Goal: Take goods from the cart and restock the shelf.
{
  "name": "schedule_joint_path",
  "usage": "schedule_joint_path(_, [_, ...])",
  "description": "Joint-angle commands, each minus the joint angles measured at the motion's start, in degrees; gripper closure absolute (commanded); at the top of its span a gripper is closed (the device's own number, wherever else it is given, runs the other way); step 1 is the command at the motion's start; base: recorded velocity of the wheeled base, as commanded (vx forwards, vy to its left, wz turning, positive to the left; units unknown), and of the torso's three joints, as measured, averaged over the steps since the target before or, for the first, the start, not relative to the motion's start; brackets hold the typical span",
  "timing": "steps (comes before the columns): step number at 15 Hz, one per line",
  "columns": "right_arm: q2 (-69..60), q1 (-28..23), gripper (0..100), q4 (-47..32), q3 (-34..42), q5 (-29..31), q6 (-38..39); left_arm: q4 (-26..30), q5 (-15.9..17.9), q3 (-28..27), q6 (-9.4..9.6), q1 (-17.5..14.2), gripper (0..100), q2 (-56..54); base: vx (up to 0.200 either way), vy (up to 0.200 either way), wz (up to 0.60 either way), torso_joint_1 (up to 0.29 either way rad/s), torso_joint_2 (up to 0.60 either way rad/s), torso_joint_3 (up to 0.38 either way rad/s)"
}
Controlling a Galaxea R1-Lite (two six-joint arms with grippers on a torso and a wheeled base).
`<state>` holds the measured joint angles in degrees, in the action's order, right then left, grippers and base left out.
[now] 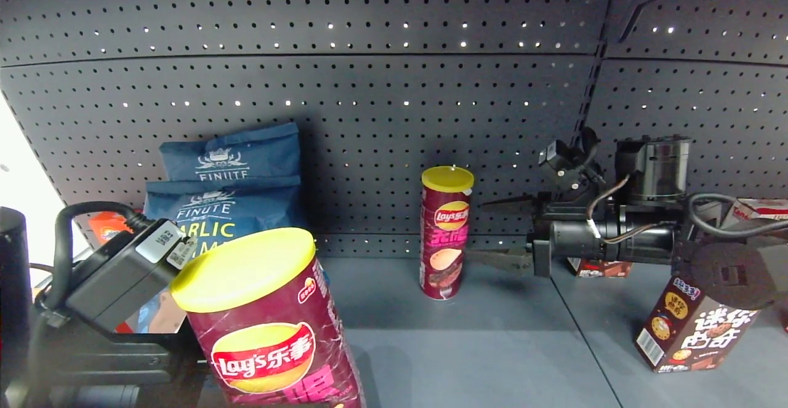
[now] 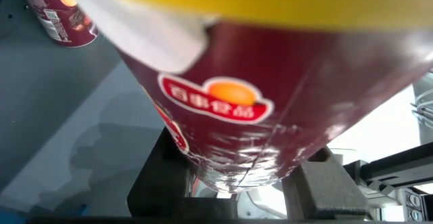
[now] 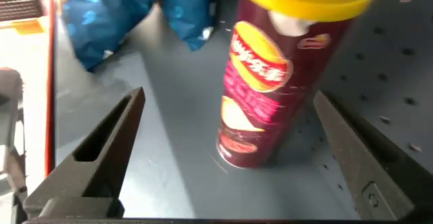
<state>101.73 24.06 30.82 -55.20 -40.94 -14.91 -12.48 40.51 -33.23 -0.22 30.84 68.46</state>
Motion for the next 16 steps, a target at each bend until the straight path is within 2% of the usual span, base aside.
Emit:
schedule_joint_path(1, [2.95,-0.16,0,1.0,-0.26,-0.72,0.06,0.0,0.01,0.01,-0.04,0.01,100,0.09,0.0,0.0,0.0,0.0,0.0,0.0])
schedule_joint_path(16, [14.46,0.19,0,3.9,-5.8,-3.54,0.06,0.0,0.01,0.54,-0.13,-0.78,100,0.18,0.0,0.0,0.0,0.0,0.0,0.0])
